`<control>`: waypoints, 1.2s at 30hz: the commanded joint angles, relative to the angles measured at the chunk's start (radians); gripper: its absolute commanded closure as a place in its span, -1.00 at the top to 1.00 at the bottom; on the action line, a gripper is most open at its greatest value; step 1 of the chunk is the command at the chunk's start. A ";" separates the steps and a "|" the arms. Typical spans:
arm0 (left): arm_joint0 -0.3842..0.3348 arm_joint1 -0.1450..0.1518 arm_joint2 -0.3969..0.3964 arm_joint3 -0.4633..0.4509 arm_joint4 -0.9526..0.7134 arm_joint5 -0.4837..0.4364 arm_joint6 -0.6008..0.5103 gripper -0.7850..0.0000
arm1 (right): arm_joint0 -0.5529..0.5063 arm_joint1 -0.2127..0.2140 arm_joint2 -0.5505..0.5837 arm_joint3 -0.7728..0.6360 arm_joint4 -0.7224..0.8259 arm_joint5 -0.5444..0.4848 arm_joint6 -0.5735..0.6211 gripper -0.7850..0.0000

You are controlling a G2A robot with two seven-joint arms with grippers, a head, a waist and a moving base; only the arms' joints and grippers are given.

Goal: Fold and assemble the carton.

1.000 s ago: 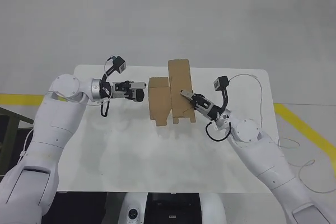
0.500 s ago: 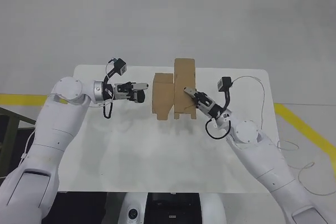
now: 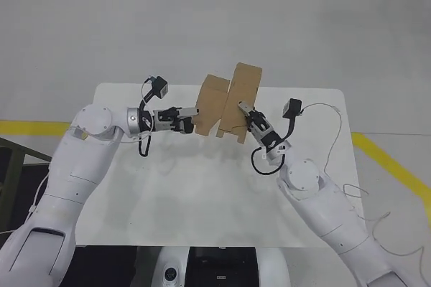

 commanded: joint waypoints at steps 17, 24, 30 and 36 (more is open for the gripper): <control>0.015 -0.002 -0.005 -0.013 -0.013 -0.009 0.045 -0.59 | 0.013 -0.053 -0.015 0.078 0.066 -0.037 0.025 -1.00; 0.019 -0.001 -0.016 -0.012 -0.025 -0.009 0.045 -1.00 | 0.009 -0.068 -0.009 0.092 0.069 -0.040 0.020 1.00; 0.015 0.000 -0.025 0.005 -0.041 -0.001 0.031 -1.00 | 0.003 -0.074 0.017 0.099 0.070 -0.076 0.047 1.00; -0.015 0.004 -0.039 0.056 -0.076 0.019 -0.050 -1.00 | -0.008 -0.062 0.099 0.123 0.087 -0.161 0.148 1.00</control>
